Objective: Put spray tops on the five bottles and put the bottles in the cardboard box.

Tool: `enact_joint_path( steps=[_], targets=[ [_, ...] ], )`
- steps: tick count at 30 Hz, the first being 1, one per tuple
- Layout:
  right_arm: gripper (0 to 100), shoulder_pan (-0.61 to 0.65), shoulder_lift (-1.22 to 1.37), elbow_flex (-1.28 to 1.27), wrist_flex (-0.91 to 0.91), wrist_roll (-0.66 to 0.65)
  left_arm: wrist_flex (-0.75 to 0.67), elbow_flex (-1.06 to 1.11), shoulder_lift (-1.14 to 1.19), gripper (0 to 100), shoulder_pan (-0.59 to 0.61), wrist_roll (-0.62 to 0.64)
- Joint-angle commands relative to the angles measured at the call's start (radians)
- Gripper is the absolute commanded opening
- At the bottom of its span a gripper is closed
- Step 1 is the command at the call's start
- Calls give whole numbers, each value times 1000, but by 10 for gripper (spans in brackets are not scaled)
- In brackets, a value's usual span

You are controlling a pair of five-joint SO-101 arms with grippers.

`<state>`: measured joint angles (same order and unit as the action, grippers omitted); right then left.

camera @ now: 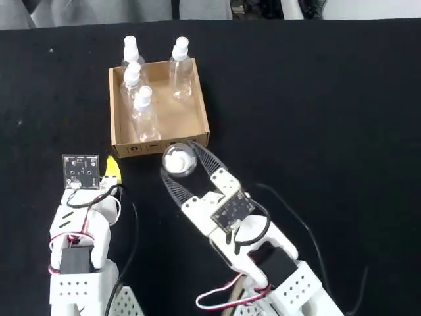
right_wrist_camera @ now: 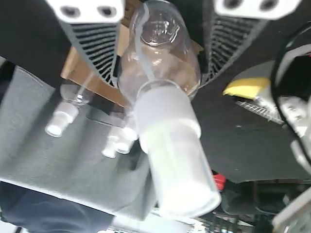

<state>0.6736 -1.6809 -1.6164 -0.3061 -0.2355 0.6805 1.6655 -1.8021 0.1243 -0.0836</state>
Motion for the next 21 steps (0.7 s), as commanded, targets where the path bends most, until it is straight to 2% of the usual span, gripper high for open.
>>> enact_joint_path(
  steps=[1,10,21],
  targets=[
    [85,-44,-25,45,-23,-2,-69,33,-11,84,10,-5],
    [85,-48,-25,94,-80,34,9,36,-9,84,10,-2],
    [85,-48,-25,176,-150,37,224,36,-9,84,12,-9]
  ],
)
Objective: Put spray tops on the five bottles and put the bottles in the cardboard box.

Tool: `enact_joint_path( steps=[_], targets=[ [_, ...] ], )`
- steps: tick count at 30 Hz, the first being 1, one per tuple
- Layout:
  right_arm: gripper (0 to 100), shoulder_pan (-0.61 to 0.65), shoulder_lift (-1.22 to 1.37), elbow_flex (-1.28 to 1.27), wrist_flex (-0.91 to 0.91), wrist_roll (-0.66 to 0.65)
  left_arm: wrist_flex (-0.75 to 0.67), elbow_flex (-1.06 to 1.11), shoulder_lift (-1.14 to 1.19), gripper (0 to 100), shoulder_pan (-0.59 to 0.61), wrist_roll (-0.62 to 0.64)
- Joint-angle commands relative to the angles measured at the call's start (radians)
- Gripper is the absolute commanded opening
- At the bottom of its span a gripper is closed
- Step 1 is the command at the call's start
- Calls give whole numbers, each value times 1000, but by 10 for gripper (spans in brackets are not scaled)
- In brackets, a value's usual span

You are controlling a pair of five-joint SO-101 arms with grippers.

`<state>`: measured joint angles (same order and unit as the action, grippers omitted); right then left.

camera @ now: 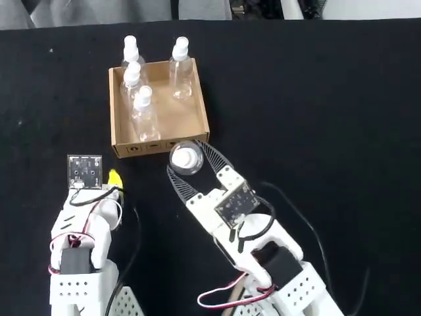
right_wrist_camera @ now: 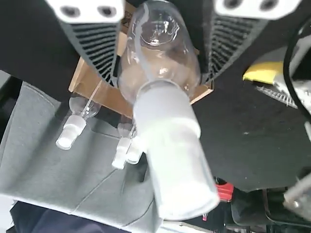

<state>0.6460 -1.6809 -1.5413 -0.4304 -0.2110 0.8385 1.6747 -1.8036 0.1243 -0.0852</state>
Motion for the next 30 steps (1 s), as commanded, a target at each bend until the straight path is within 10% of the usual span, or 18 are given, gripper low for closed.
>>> enact_joint_path(
  steps=[1,30],
  targets=[
    [85,-20,-25,111,-34,12,89,27,-8,84,8,-6],
    [85,-21,604,568,-29,87,427,27,-6,80,7,-2]
  ],
)
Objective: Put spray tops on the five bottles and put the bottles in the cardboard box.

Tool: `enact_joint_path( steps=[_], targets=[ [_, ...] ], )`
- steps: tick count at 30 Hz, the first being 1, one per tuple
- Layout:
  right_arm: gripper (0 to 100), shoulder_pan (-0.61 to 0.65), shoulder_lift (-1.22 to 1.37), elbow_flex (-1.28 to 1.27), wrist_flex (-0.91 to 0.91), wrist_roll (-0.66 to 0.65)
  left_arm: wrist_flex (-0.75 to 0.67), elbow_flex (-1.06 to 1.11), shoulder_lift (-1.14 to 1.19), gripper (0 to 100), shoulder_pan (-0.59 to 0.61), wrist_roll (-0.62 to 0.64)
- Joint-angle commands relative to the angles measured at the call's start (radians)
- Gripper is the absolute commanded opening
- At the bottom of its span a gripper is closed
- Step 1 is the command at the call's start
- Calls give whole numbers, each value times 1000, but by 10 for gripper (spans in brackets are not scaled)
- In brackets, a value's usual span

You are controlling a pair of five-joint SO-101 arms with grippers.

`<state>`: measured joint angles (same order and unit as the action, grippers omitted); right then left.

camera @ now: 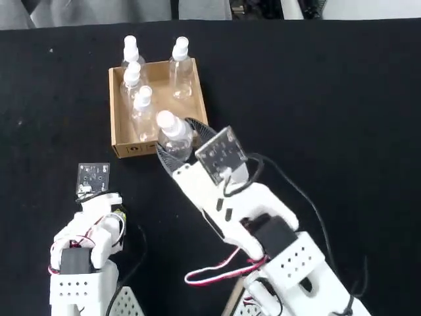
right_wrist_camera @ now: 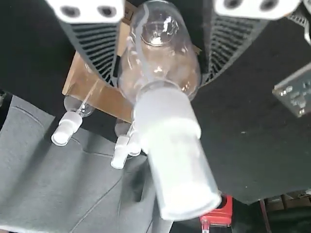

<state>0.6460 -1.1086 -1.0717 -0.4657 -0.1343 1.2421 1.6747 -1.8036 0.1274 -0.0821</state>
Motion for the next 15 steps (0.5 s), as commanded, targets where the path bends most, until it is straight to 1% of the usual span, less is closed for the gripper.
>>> enact_joint_path(
  steps=[1,8,11,15],
  targets=[
    [85,-21,44,108,6,11,23,27,-6,80,4,-5],
    [85,-29,173,200,6,3,23,27,-6,80,4,-5],
    [85,-71,245,252,12,3,23,27,-6,80,4,-5],
    [85,-129,346,294,83,3,23,27,-6,80,4,-5]
  ],
)
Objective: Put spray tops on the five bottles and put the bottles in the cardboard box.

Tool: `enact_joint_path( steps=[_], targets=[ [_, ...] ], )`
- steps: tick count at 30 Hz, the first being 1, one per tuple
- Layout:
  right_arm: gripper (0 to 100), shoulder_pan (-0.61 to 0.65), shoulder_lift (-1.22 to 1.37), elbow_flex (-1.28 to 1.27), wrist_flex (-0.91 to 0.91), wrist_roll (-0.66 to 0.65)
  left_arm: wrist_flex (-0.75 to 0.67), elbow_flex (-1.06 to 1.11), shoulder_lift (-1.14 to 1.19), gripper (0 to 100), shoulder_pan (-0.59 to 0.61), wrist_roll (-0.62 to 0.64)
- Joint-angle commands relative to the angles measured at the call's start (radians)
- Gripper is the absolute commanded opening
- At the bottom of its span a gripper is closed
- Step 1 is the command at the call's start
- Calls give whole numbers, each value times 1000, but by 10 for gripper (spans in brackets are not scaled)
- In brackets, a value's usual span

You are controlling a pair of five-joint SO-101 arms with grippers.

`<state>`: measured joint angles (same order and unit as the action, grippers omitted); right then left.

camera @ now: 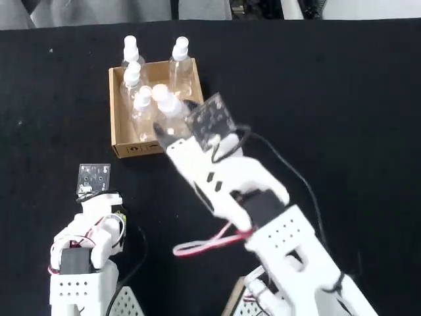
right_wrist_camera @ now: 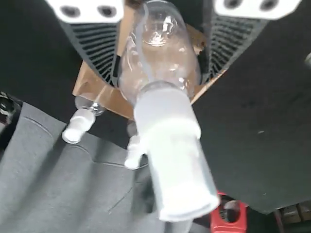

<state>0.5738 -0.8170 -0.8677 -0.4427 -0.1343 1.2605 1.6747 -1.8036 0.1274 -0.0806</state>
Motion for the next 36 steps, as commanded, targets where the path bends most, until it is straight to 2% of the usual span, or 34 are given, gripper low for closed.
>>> enact_joint_path(
  steps=[1,12,18,24,36],
  targets=[
    [85,-68,79,91,84,3,5,27,-6,80,4,-6],
    [85,-89,248,84,292,9,5,27,-6,80,4,-6],
    [85,-143,337,84,376,14,5,27,-6,80,4,-6],
    [85,-173,423,84,453,138,5,27,-6,80,4,-6],
    [85,-169,605,84,588,141,5,27,-6,80,4,-6]
  ],
)
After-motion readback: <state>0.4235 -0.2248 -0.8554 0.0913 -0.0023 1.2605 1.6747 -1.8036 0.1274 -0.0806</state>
